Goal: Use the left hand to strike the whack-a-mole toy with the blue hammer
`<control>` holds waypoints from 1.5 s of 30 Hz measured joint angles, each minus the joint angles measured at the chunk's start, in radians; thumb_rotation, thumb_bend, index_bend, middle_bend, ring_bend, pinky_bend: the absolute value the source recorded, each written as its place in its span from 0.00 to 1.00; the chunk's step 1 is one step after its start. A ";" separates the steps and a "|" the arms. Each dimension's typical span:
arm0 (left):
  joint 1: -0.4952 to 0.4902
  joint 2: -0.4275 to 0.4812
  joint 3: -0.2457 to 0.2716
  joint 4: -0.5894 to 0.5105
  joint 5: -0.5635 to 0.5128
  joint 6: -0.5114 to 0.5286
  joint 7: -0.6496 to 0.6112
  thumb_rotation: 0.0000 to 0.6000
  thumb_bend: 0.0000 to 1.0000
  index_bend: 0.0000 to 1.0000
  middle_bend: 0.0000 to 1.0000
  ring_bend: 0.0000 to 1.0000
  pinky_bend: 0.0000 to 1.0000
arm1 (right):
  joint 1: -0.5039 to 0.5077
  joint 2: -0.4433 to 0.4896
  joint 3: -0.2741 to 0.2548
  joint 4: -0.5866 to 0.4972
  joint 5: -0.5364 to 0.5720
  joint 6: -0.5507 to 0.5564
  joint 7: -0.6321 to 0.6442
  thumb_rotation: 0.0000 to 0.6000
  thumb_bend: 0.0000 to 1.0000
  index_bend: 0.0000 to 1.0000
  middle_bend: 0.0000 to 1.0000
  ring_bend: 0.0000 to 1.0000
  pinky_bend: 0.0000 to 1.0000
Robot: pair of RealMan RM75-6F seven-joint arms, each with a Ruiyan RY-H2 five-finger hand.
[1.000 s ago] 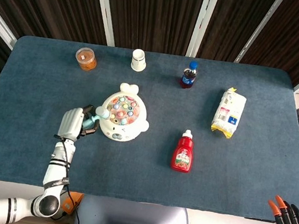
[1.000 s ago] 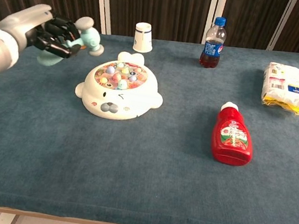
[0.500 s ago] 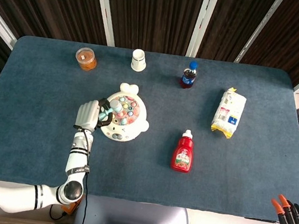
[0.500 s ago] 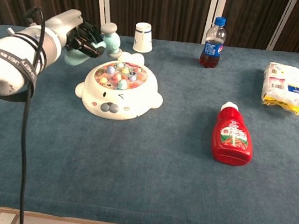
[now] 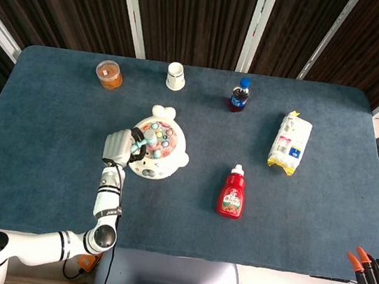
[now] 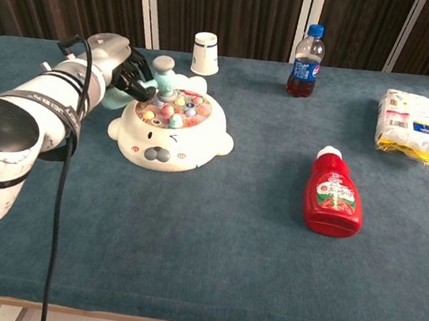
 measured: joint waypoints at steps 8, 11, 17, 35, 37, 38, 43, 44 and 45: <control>-0.019 -0.019 -0.005 0.068 -0.024 -0.018 0.011 1.00 0.80 0.68 1.00 0.89 1.00 | -0.002 0.003 0.001 0.007 0.001 0.006 0.015 1.00 0.17 0.00 0.03 0.00 0.00; -0.020 -0.020 -0.007 0.066 -0.033 -0.023 0.014 1.00 0.80 0.68 1.00 0.89 1.00 | -0.002 0.003 0.001 0.006 0.001 0.006 0.015 1.00 0.17 0.00 0.03 0.00 0.00; -0.025 -0.019 -0.010 0.052 -0.030 -0.019 0.013 1.00 0.80 0.68 1.00 0.89 1.00 | -0.003 0.003 0.001 0.006 0.001 0.007 0.013 1.00 0.17 0.00 0.03 0.00 0.00; -0.041 -0.031 0.006 0.075 -0.085 -0.061 0.063 1.00 0.81 0.68 1.00 0.89 1.00 | -0.008 0.006 0.002 0.015 0.001 0.019 0.034 1.00 0.17 0.00 0.03 0.00 0.00; -0.042 -0.029 0.002 0.073 -0.098 -0.071 0.064 1.00 0.81 0.68 1.00 0.89 1.00 | -0.009 0.006 0.002 0.016 0.001 0.020 0.036 1.00 0.17 0.00 0.03 0.00 0.00; -0.042 -0.028 0.001 0.072 -0.100 -0.073 0.064 1.00 0.81 0.68 1.00 0.89 1.00 | -0.009 0.007 0.002 0.017 0.000 0.021 0.037 1.00 0.17 0.00 0.03 0.00 0.00; -0.045 -0.017 -0.002 0.060 -0.057 -0.057 0.044 1.00 0.80 0.68 1.00 0.89 1.00 | -0.010 0.008 0.002 0.019 -0.001 0.024 0.042 1.00 0.17 0.00 0.03 0.00 0.00; -0.046 -0.011 -0.002 0.055 -0.048 -0.052 0.040 1.00 0.80 0.68 1.00 0.89 1.00 | -0.010 0.008 0.002 0.020 -0.001 0.025 0.043 1.00 0.17 0.00 0.03 0.00 0.00; -0.046 -0.005 -0.003 0.049 -0.041 -0.046 0.038 1.00 0.80 0.68 1.00 0.89 1.00 | -0.010 0.008 0.002 0.020 -0.001 0.025 0.043 1.00 0.17 0.00 0.03 0.00 0.00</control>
